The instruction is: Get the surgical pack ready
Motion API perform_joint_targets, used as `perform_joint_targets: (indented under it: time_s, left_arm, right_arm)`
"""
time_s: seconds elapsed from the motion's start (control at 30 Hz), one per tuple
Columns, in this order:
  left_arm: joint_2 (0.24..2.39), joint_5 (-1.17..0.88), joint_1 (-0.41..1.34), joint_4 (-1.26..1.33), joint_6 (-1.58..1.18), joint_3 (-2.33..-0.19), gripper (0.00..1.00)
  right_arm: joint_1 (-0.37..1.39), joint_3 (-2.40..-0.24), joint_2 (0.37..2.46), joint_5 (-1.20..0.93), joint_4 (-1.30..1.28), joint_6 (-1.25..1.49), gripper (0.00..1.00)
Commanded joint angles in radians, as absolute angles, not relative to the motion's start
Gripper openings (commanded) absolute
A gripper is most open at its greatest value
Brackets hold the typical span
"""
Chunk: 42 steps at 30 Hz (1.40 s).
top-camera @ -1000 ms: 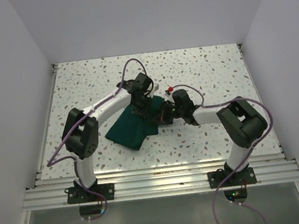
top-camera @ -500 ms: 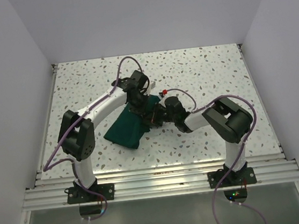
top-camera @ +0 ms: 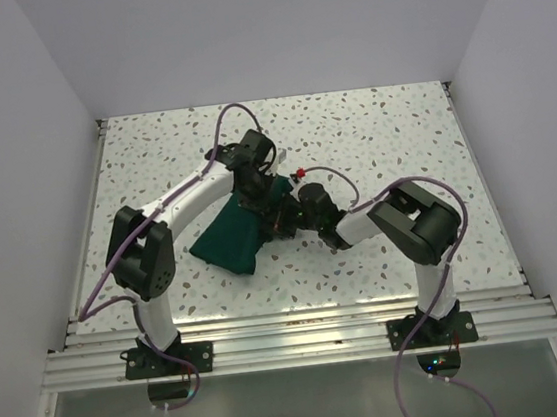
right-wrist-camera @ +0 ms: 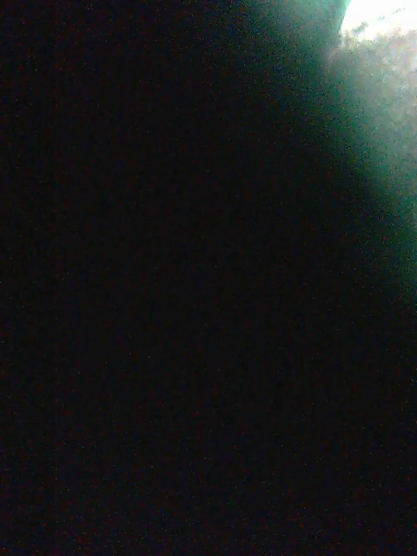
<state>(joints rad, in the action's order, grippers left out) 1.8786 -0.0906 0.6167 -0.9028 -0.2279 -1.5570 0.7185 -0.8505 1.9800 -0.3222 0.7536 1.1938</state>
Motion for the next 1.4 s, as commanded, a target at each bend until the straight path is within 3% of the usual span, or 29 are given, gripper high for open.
perform_joint_targets:
  time_s: [0.0, 0.23, 0.4, 0.57, 0.63, 0.9, 0.93, 1.03, 1.17, 1.37]
  left_arm:
    - [1.779, -0.307, 0.673, -0.848, -0.301, -1.591, 0.0]
    - [1.773, -0.337, 0.675, -0.851, -0.324, -1.594, 0.0]
    - [1.776, -0.365, 0.707, -0.845, -0.359, -1.634, 0.0]
    - [1.796, -0.377, 0.713, -0.838, -0.367, -1.62, 0.0]
    - [1.795, -0.354, 0.713, -0.831, -0.364, -1.605, 0.0]
    - [1.783, -0.258, 0.712, -0.819, -0.299, -1.468, 0.0]
    - [1.782, -0.249, 0.712, -0.81, -0.296, -1.456, 0.14]
    - [1.749, -0.247, 0.712, -0.773, -0.296, -1.399, 0.33]
    - [1.704, -0.273, 0.715, -0.727, -0.307, -1.345, 0.42]
    - [1.638, -0.291, 0.716, -0.678, -0.325, -1.331, 0.46]
  right_arm:
    - [0.678, -0.775, 1.862, -0.287, 0.802, 1.138, 0.0]
    - [0.687, -0.749, 1.875, -0.298, 0.963, 1.167, 0.0]
    - [0.758, -0.937, 1.972, -0.163, 0.774, 1.141, 0.0]
    - [0.761, -0.965, 1.996, -0.097, 0.605, 1.103, 0.0]
    - [0.759, -0.954, 1.971, -0.094, 0.49, 1.086, 0.03]
    - [0.695, -0.81, 1.849, -0.262, 0.491, 1.06, 0.22]
    - [0.69, -0.802, 1.826, -0.284, 0.468, 1.052, 0.23]
    - [0.67, -0.77, 1.723, -0.322, 0.373, 1.014, 0.29]
    - [0.615, -0.727, 1.606, -0.354, 0.221, 0.953, 0.38]
    - [0.522, -0.716, 1.462, -0.405, 0.031, 0.853, 0.41]
